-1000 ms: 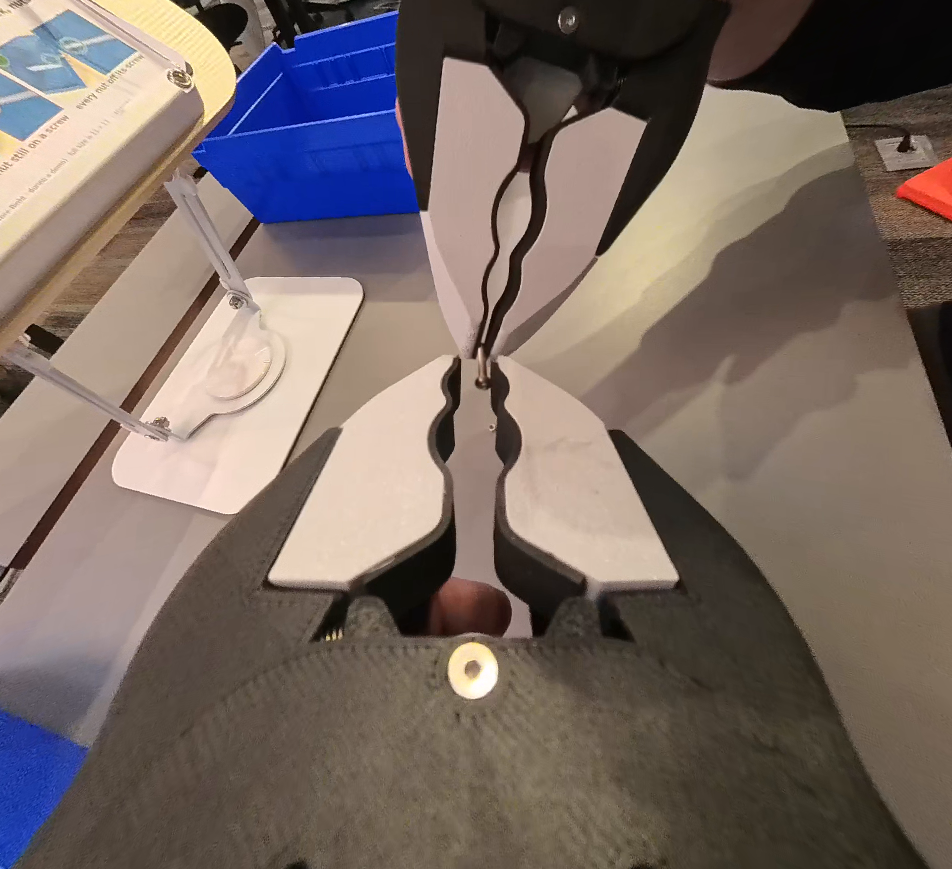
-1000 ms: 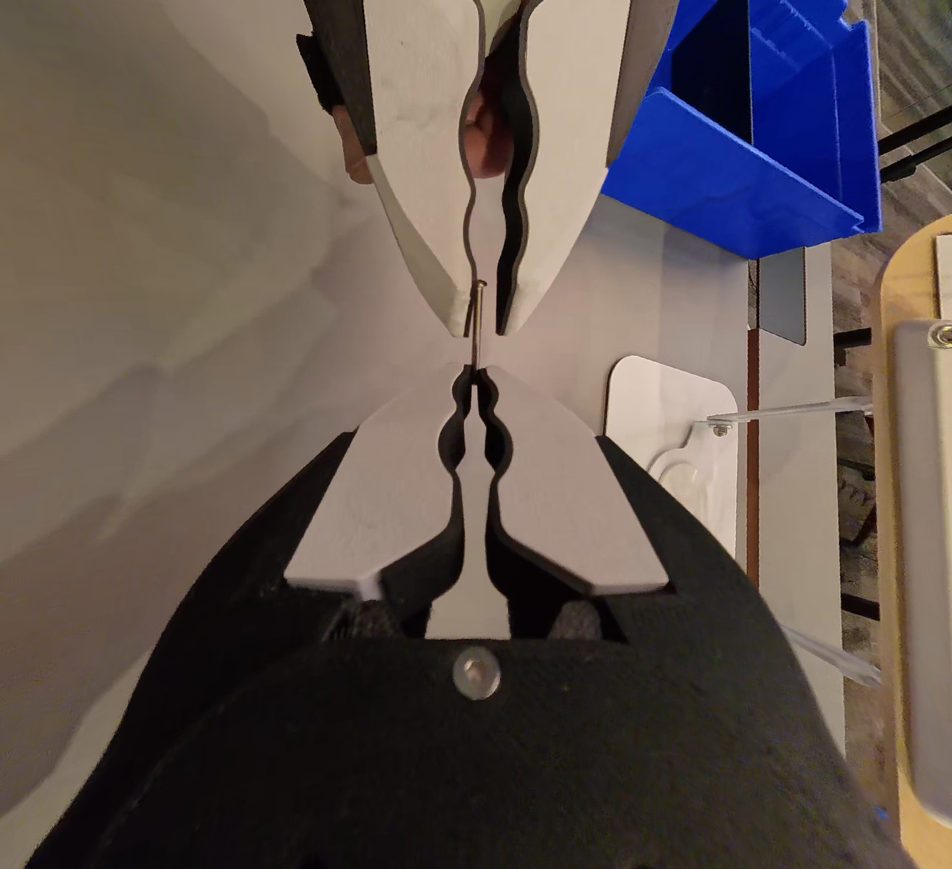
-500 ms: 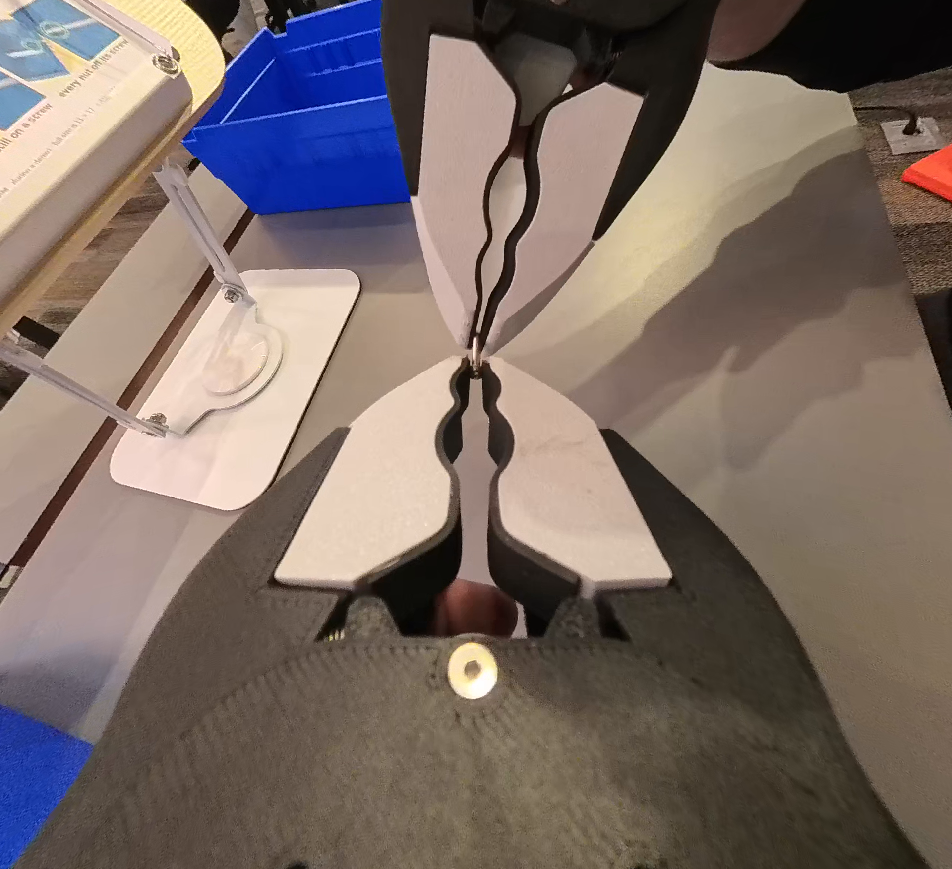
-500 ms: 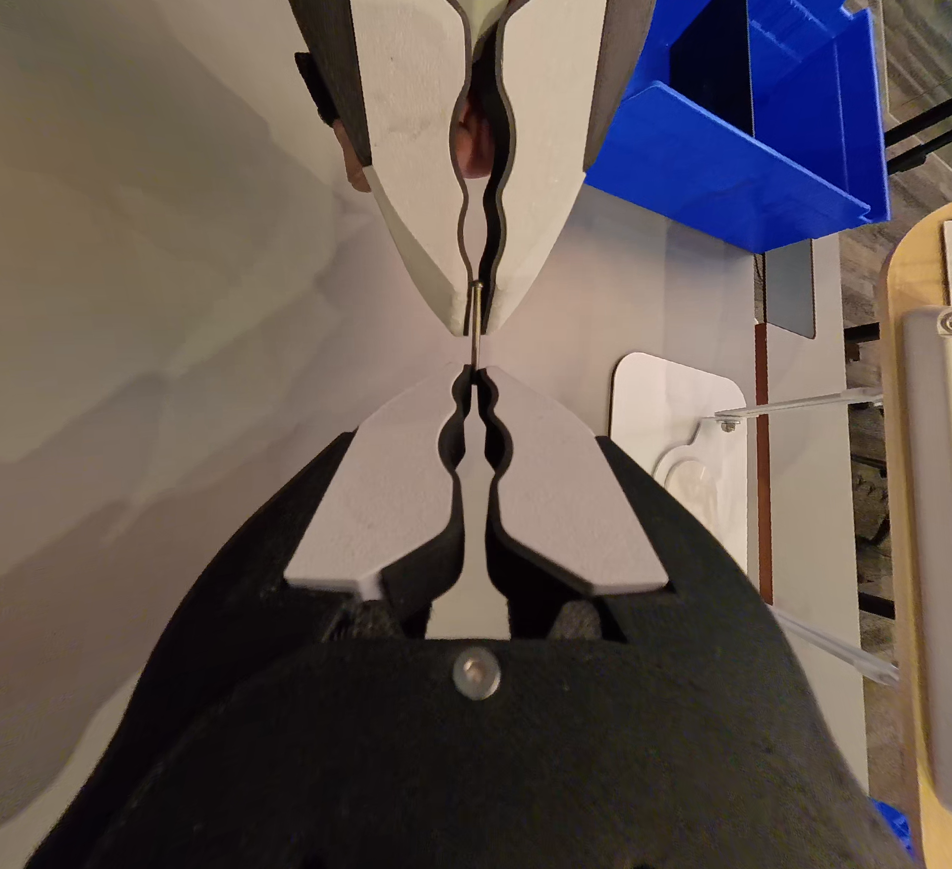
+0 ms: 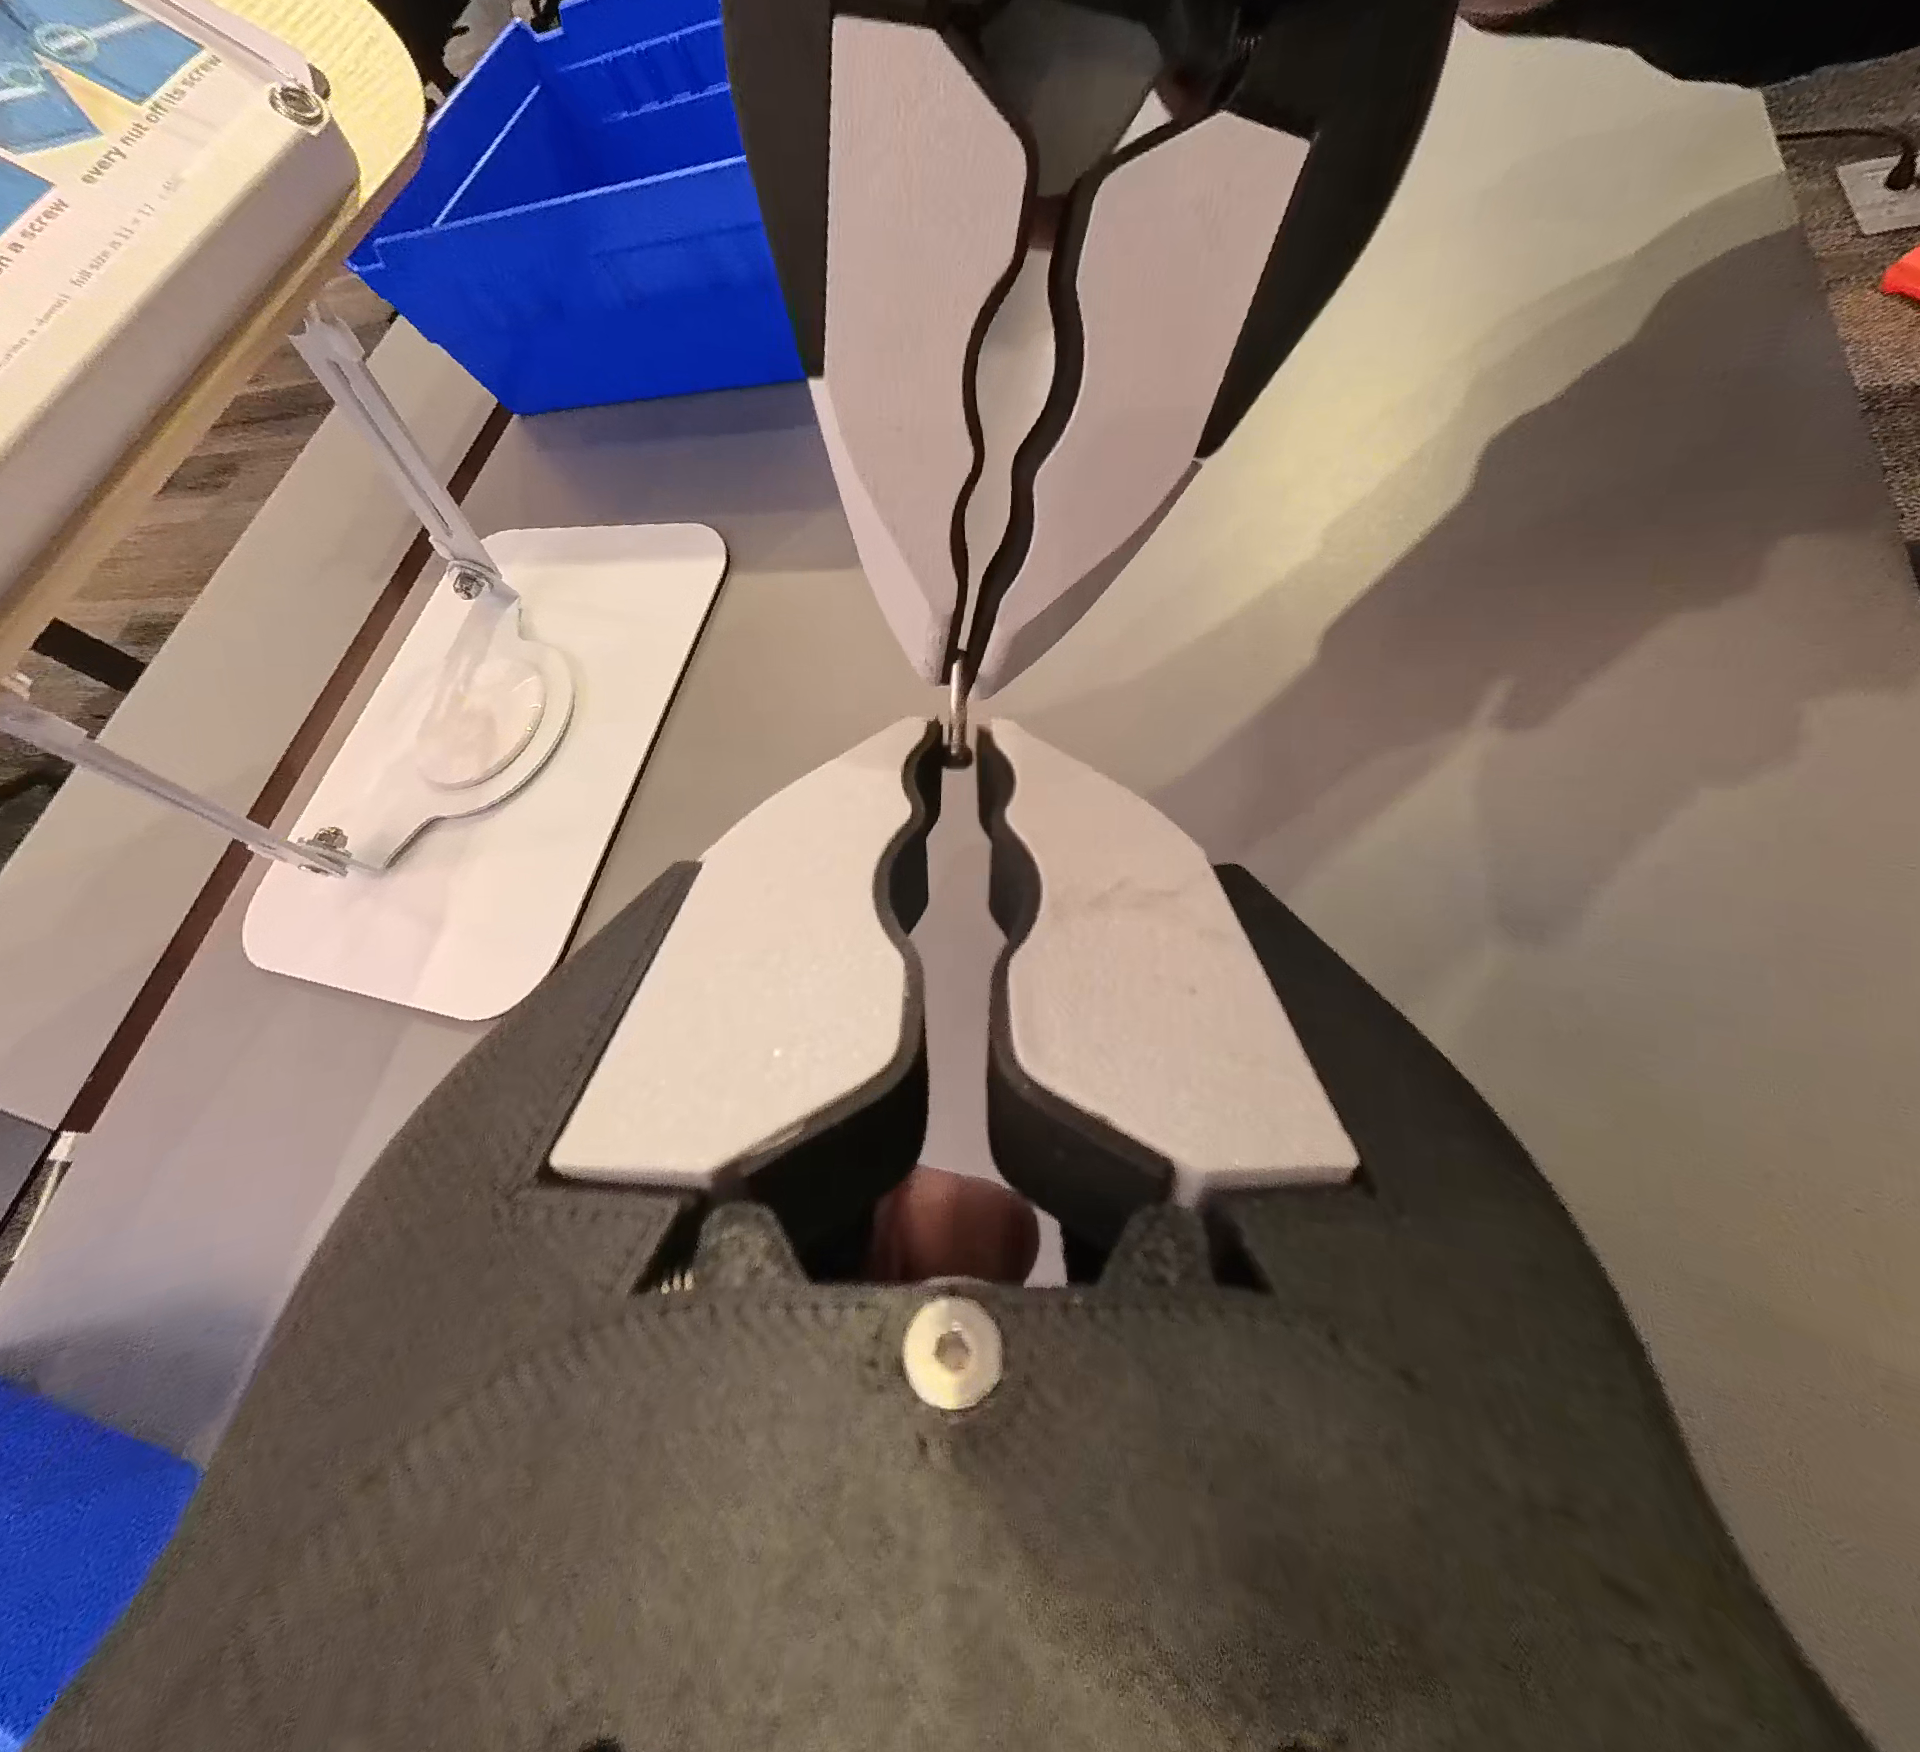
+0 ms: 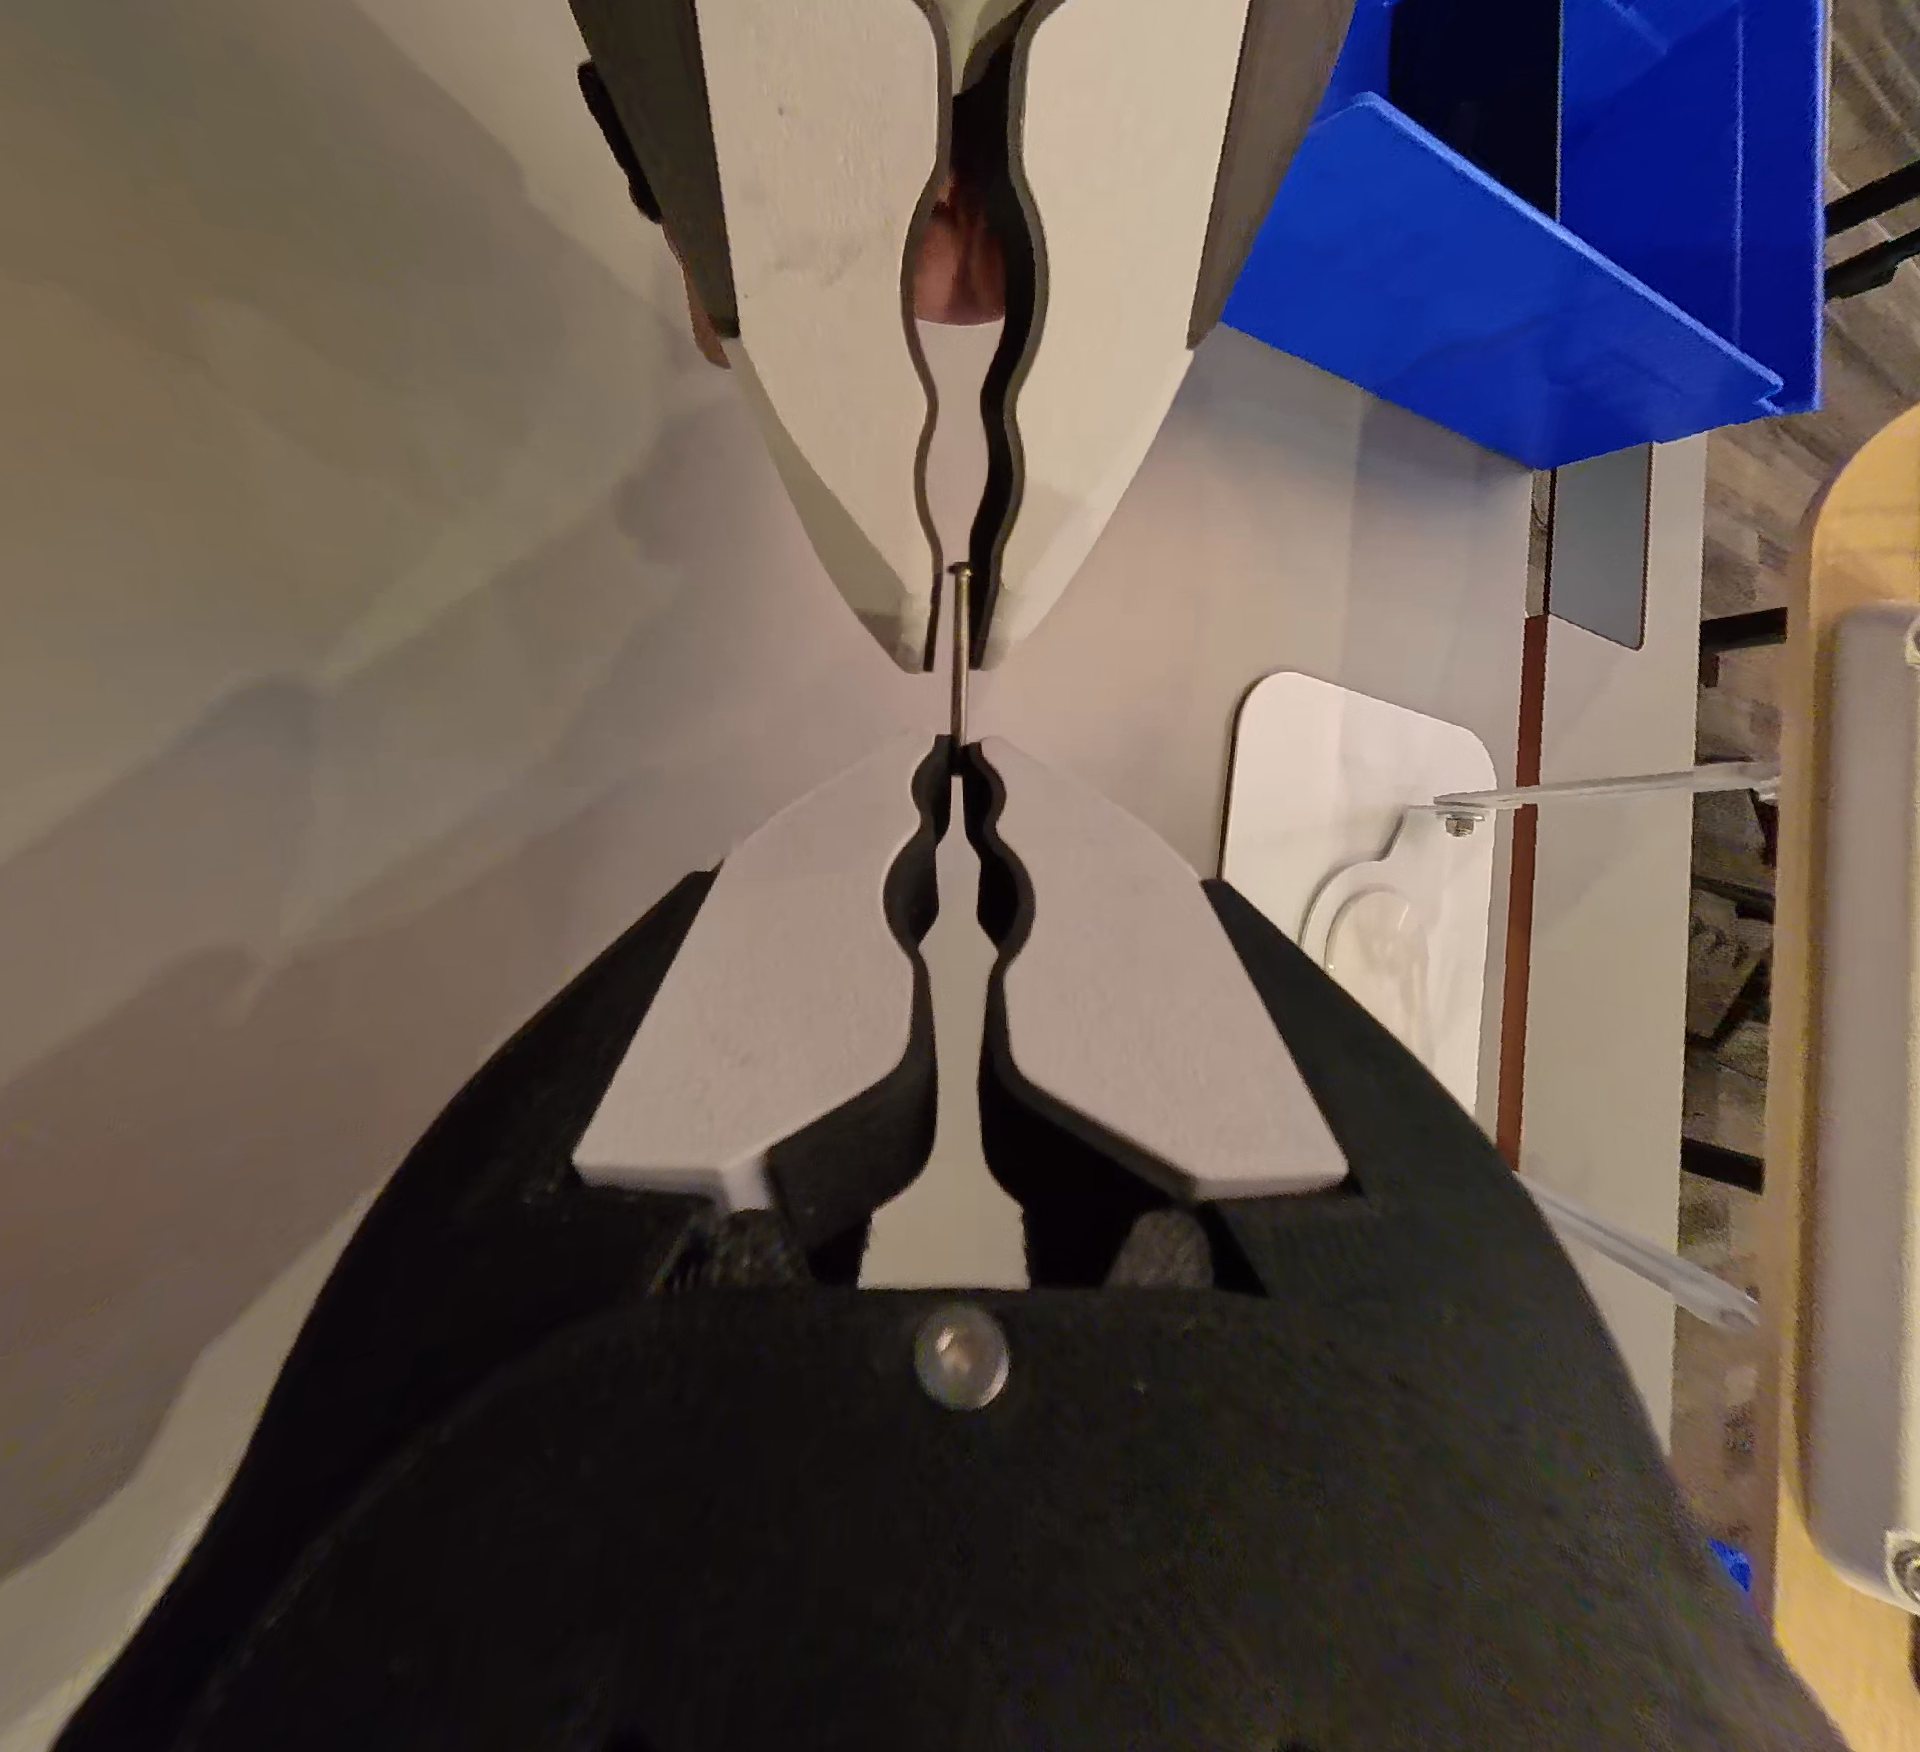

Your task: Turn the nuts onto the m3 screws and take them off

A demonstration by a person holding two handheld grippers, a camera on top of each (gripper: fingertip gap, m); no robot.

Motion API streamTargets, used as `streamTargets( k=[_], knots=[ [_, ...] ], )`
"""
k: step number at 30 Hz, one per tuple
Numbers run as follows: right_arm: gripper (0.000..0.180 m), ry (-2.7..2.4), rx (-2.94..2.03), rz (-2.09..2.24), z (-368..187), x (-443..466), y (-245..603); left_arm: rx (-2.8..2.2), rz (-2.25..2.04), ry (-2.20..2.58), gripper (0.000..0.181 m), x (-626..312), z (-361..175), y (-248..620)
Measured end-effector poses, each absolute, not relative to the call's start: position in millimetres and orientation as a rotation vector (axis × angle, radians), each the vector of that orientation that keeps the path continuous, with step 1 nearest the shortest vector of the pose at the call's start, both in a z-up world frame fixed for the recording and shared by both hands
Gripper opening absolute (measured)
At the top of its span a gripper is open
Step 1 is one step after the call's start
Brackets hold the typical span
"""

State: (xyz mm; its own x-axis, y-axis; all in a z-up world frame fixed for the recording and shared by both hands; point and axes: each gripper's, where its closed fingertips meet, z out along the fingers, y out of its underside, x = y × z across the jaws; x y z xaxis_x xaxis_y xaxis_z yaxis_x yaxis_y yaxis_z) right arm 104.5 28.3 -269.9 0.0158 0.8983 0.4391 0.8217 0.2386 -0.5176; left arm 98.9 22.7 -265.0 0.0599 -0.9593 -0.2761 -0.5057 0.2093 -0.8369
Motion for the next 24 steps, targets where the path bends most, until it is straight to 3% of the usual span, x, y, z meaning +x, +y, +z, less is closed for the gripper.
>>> streamTargets(
  k=[1, 11, 15, 24],
  knots=[
    [0.002, -1.806, -1.586, 0.123, -270.2, 105.0, 28.7, -1.423, -0.624, 1.577, 0.006, 98.9, -265.5, 23.0],
    [0.002, -1.843, -1.604, 0.053, -273.4, 107.2, 28.3, -1.413, -0.595, 1.590, 0.004, 100.0, -268.3, 22.8],
    [0.002, -1.853, -1.607, 0.029, -274.2, 108.0, 27.9, -1.413, -0.596, 1.588, 0.011, 100.7, -267.4, 22.5],
    [0.002, -1.873, -1.617, -0.004, -276.3, 109.7, 27.5, -1.399, -0.570, 1.607, 0.004, 101.6, -268.6, 21.1]
  ],
)
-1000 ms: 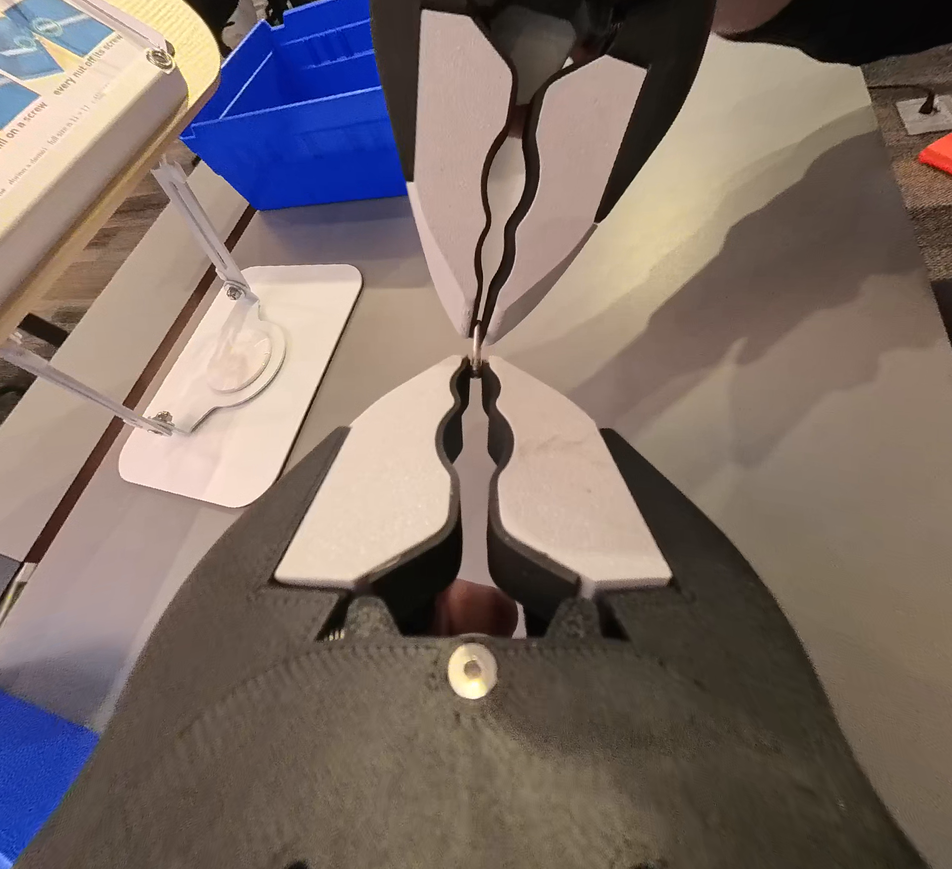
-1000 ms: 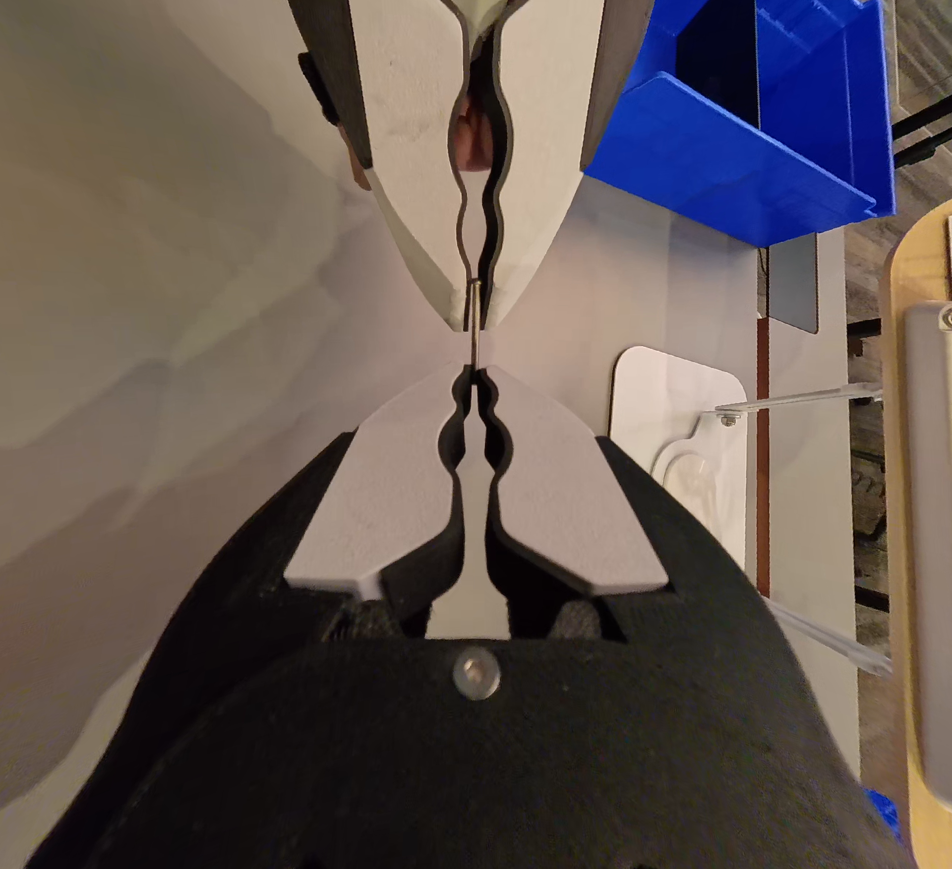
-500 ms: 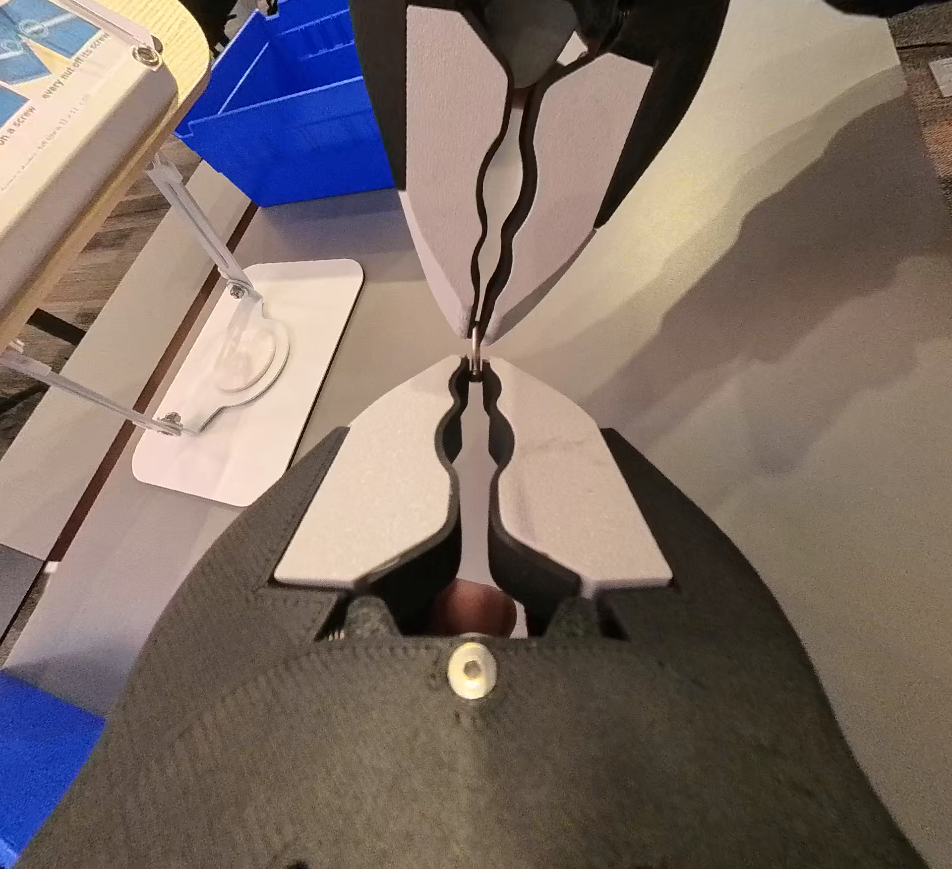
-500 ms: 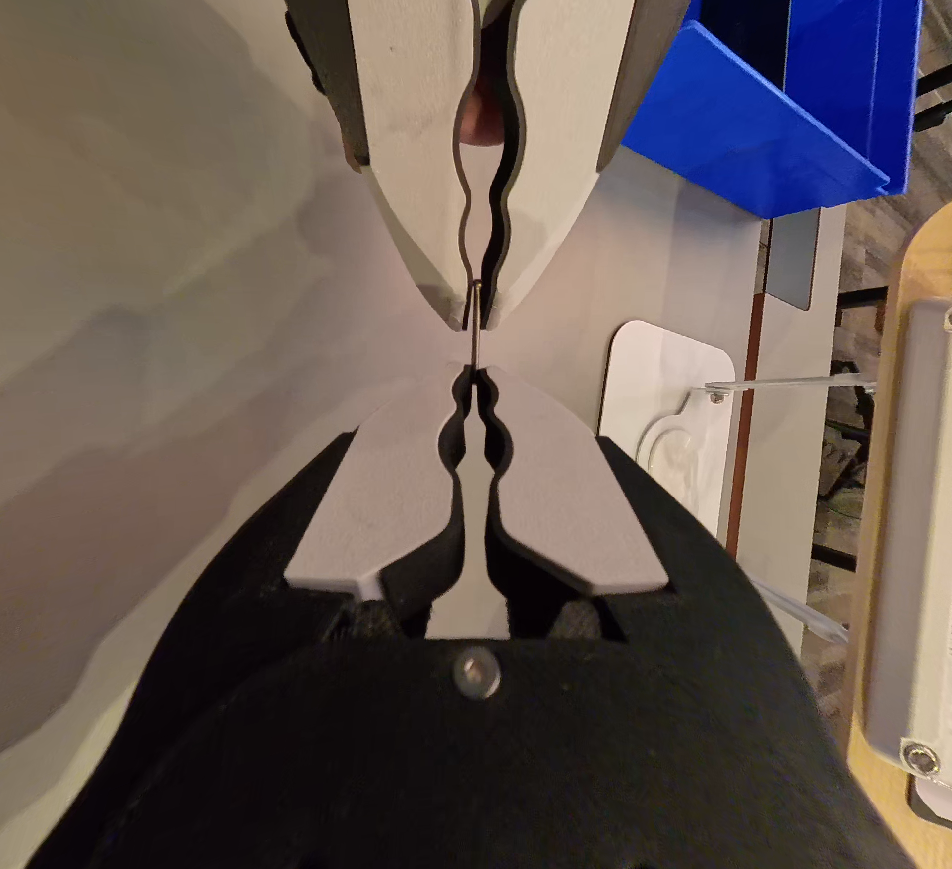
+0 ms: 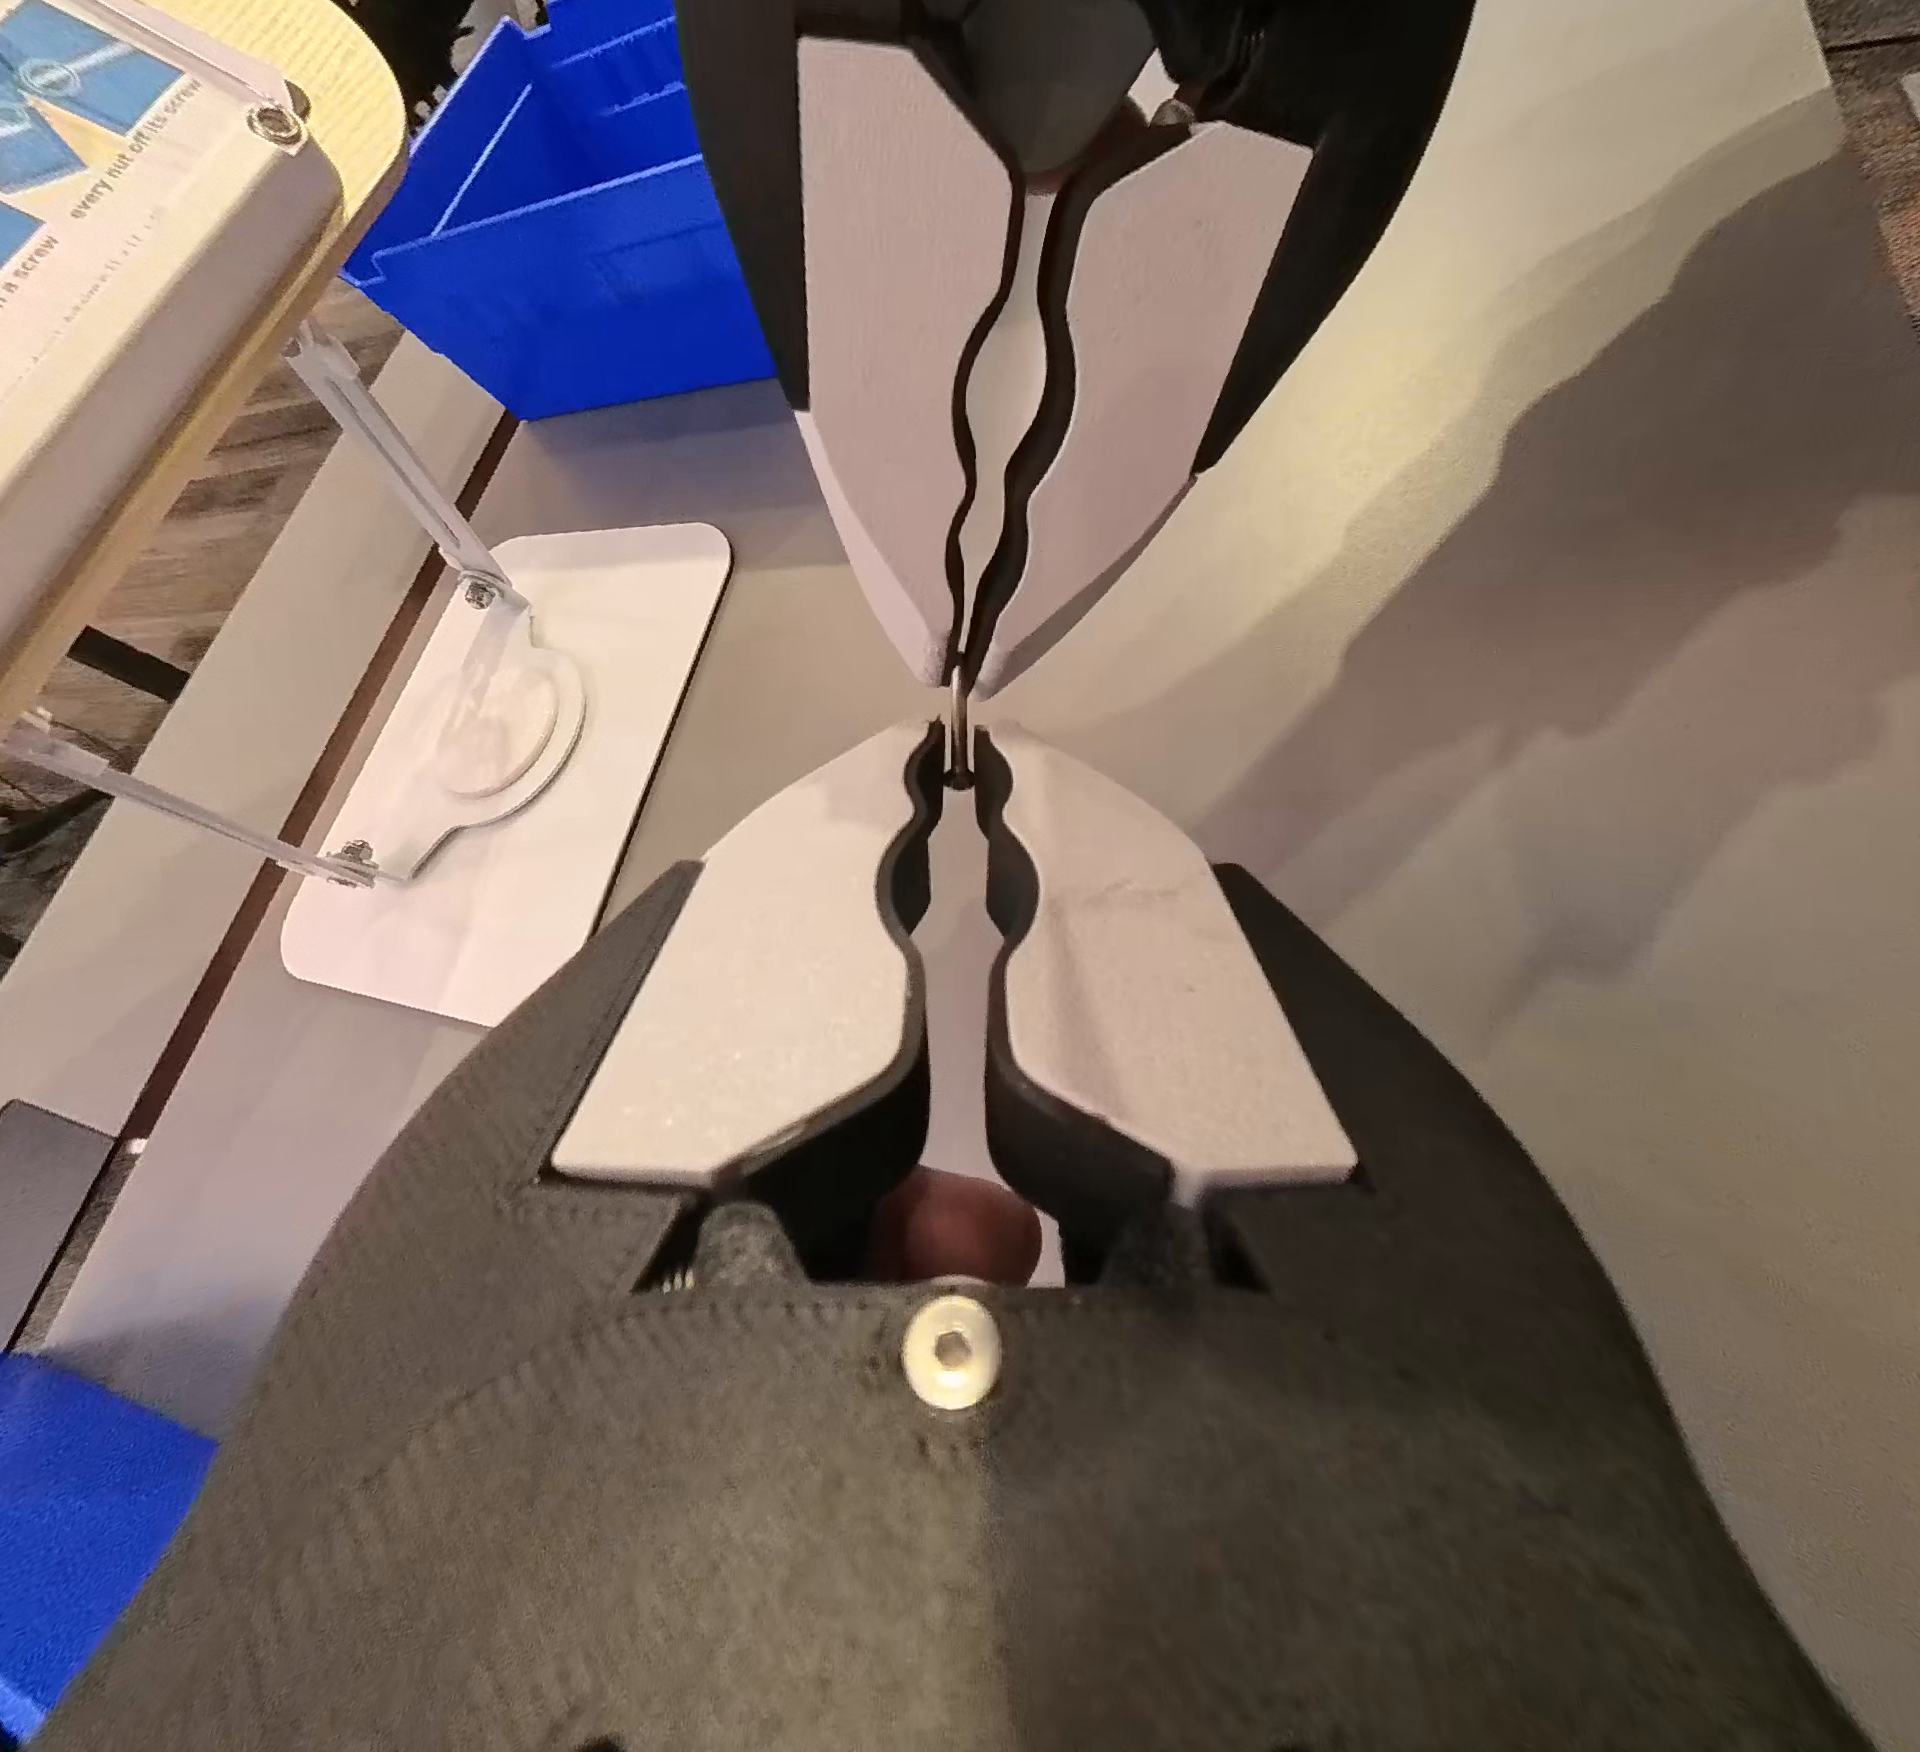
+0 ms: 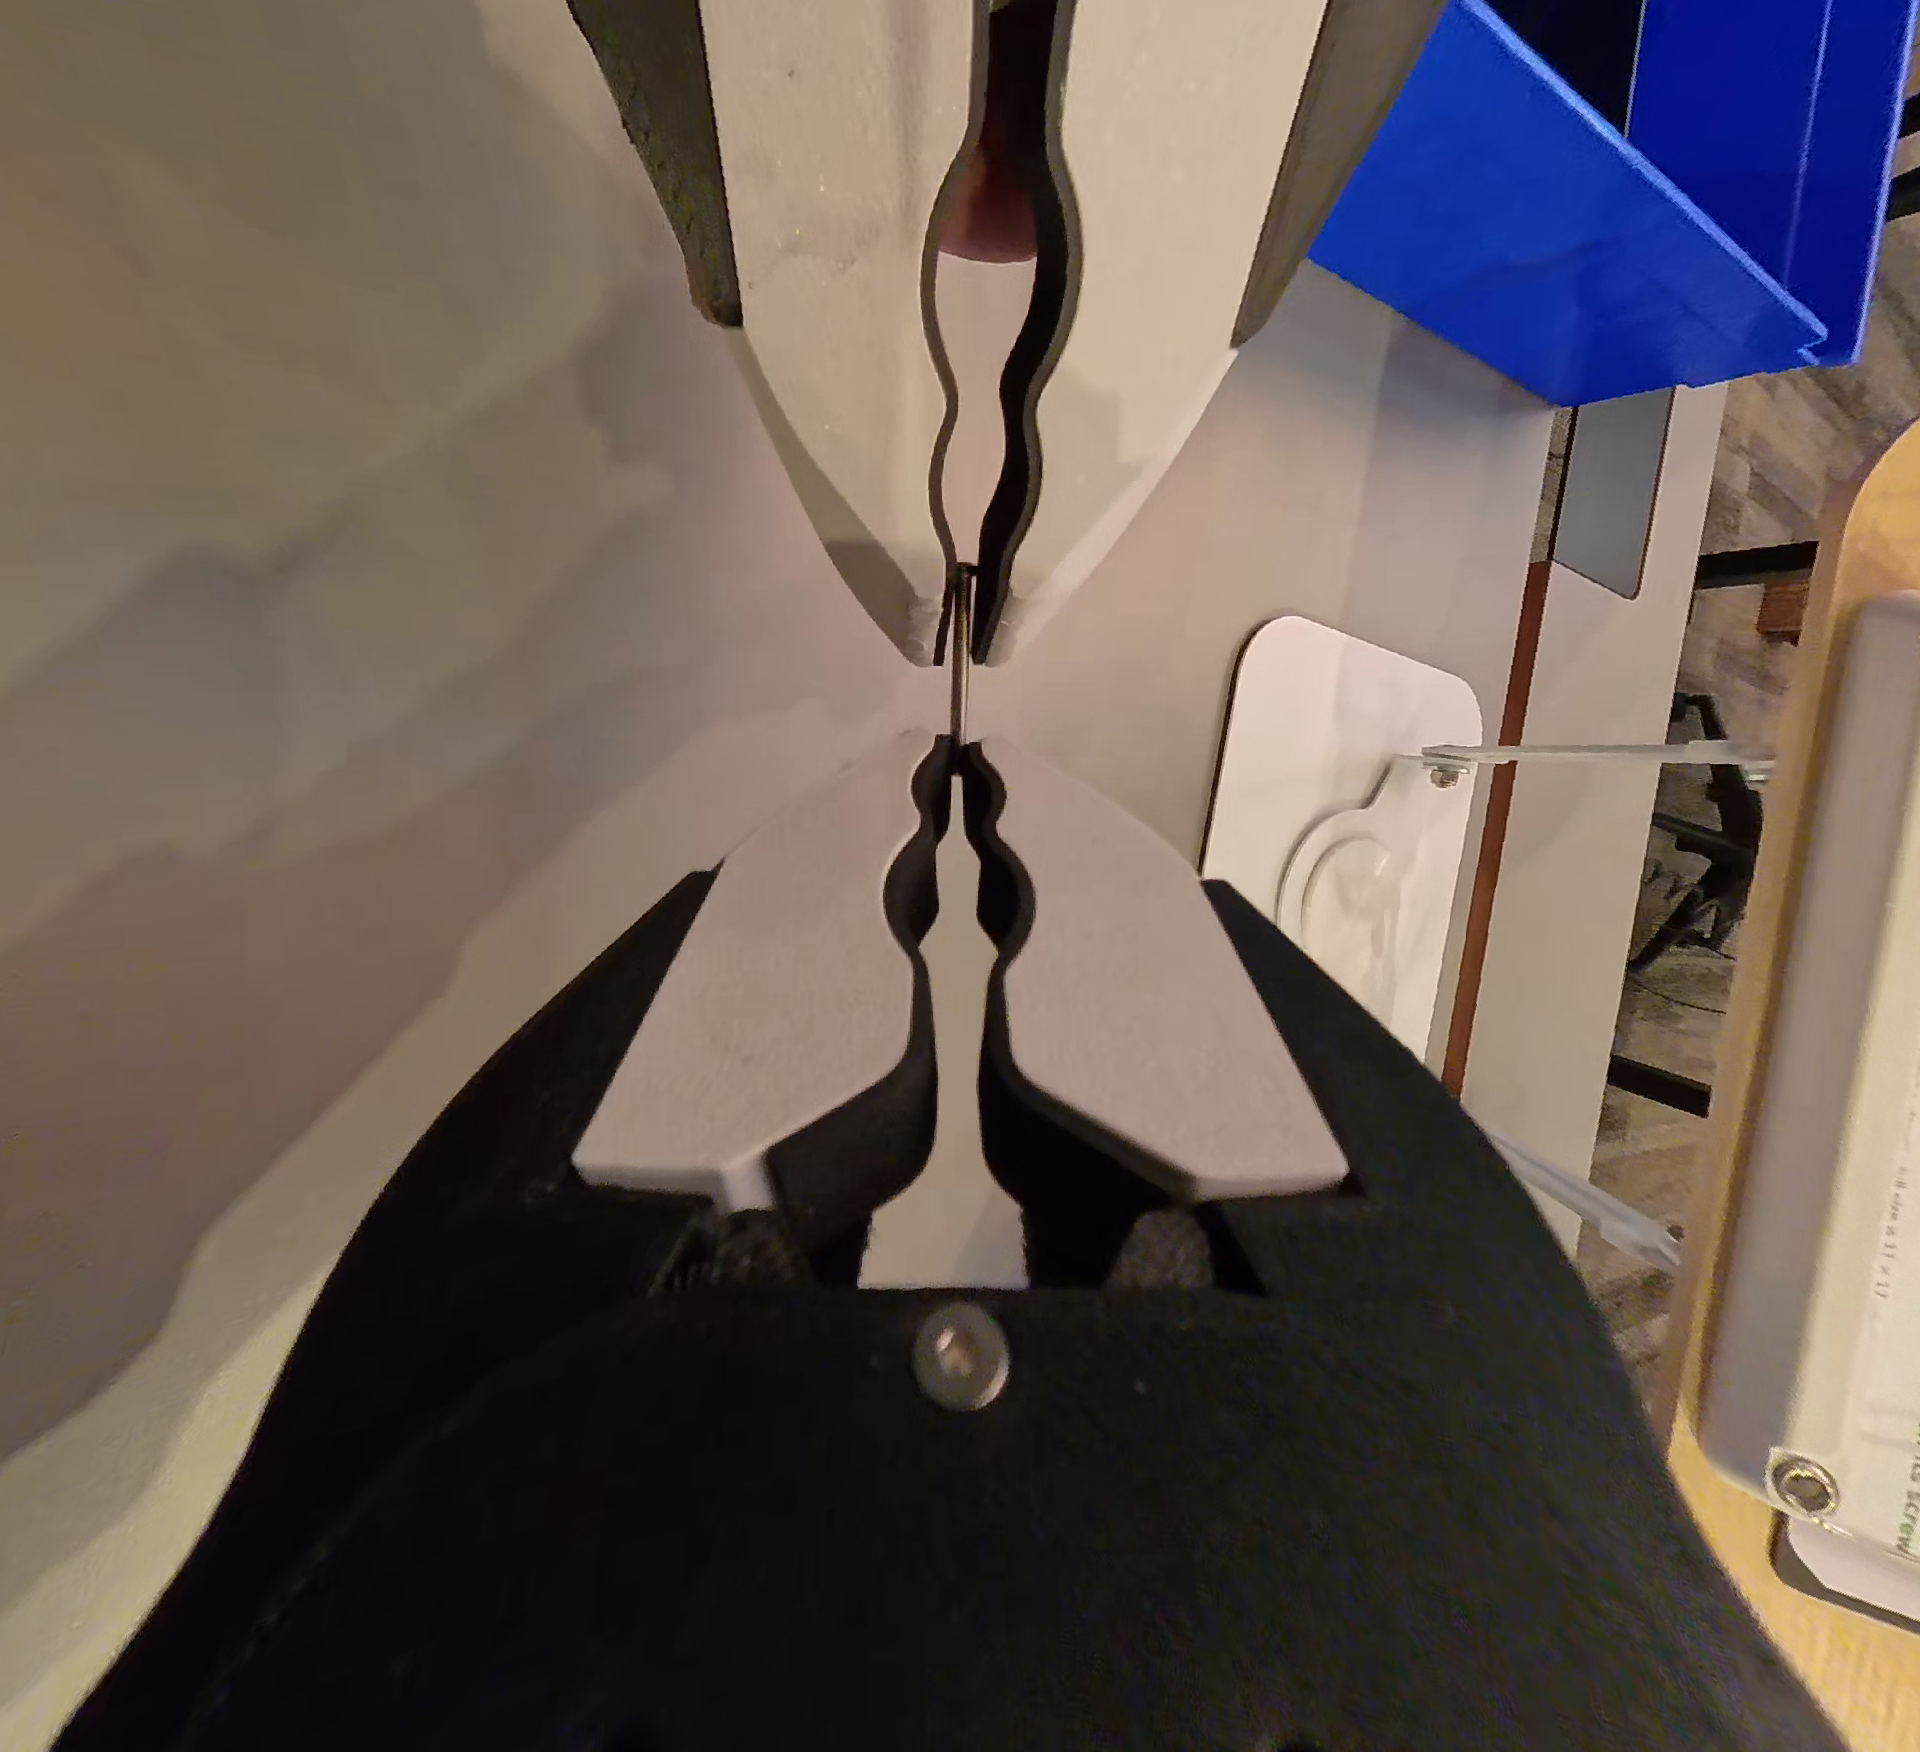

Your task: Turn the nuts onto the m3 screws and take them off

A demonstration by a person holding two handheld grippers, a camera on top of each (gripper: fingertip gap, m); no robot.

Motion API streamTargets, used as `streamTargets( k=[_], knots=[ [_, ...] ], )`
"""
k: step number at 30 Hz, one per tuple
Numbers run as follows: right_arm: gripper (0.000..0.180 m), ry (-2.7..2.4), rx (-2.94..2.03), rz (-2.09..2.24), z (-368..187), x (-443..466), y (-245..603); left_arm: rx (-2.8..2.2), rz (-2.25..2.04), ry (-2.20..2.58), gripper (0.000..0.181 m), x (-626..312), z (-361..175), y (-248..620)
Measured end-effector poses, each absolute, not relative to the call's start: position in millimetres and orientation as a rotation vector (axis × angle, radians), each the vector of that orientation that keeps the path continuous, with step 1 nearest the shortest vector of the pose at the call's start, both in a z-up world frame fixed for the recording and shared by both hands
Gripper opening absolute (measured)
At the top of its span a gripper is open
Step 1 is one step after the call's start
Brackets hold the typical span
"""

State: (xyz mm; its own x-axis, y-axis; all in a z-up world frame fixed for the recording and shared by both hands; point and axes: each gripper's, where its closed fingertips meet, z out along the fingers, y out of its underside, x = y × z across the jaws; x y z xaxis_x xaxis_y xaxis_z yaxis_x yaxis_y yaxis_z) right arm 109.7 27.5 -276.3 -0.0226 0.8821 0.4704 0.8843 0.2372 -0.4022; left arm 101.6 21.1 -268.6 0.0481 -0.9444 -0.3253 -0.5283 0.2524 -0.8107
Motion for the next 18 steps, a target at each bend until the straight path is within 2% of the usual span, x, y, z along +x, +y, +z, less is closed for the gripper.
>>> streamTargets(
  k=[3, 13, 18],
  knots=[
    [0.002, -1.873, -1.625, -0.016, -277.1, 111.0, 28.7, -1.400, -0.570, 1.608, 0.009, 102.4, -269.3, 20.6],
    [0.002, -1.880, -1.625, 0.000, -279.1, 111.0, 27.3, -1.397, -0.569, 1.606, 0.002, 103.4, -269.2, 20.6],
    [0.002, -1.861, -1.623, 0.017, -275.7, 111.9, 27.7, -1.401, -0.578, 1.597, 0.010, 102.2, -268.7, 21.9]
  ],
)
